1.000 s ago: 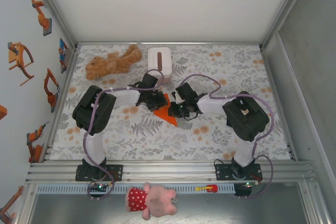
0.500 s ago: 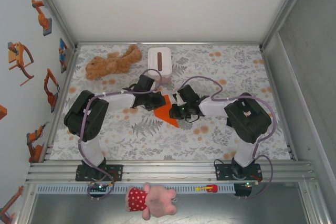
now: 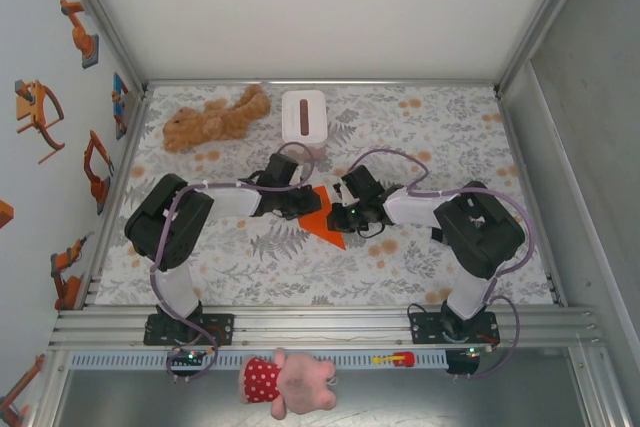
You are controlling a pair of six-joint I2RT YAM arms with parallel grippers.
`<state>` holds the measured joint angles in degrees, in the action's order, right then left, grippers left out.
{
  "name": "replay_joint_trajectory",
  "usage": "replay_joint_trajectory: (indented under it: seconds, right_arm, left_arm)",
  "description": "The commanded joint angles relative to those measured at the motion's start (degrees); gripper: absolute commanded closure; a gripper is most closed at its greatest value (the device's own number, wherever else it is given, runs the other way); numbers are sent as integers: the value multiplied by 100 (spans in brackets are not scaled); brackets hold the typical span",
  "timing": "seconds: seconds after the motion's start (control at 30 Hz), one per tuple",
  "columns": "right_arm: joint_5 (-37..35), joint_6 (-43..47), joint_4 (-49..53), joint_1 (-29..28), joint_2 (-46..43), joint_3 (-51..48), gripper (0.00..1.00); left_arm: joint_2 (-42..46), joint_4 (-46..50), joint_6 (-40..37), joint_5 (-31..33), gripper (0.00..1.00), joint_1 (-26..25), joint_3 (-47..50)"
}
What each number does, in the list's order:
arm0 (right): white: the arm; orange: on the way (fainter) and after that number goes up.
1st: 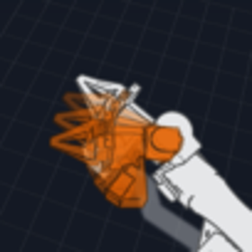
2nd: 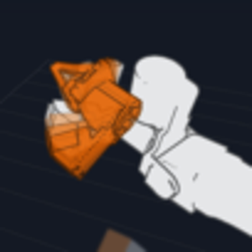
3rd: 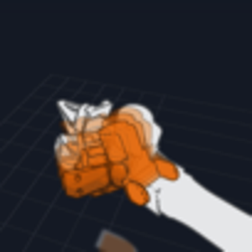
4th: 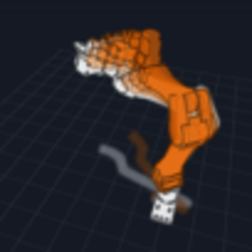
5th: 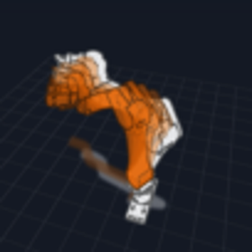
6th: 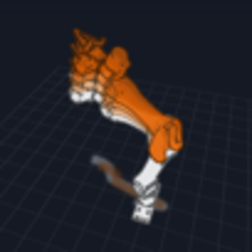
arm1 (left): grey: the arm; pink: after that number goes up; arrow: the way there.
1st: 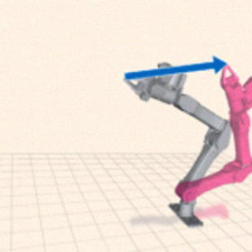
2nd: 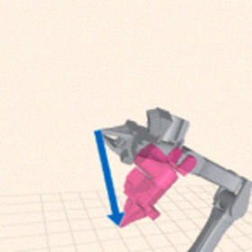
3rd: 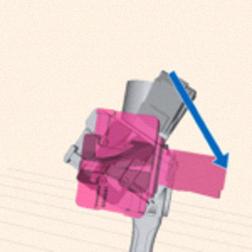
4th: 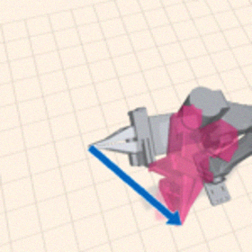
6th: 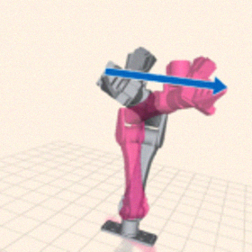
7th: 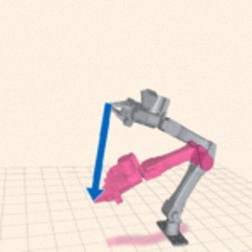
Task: Fold a paper plane with a square sheet of paper (pick it up from the middle)
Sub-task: Fourth fold the wing at the center of the table.
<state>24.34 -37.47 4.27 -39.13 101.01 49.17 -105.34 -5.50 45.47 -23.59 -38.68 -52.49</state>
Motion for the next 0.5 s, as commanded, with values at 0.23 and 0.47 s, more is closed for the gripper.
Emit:
replay_joint_trajectory:
  seconds: [0.23,0.47]
  right_arm:
    - [-729,203,1610,-32,448,7,100]
    - [-799,181,1686,-28,548,-38,100]
  left_arm:
    - [-490,533,-374,316,86,351,-326]
    - [-648,1125,-662,641,86,790,-769]
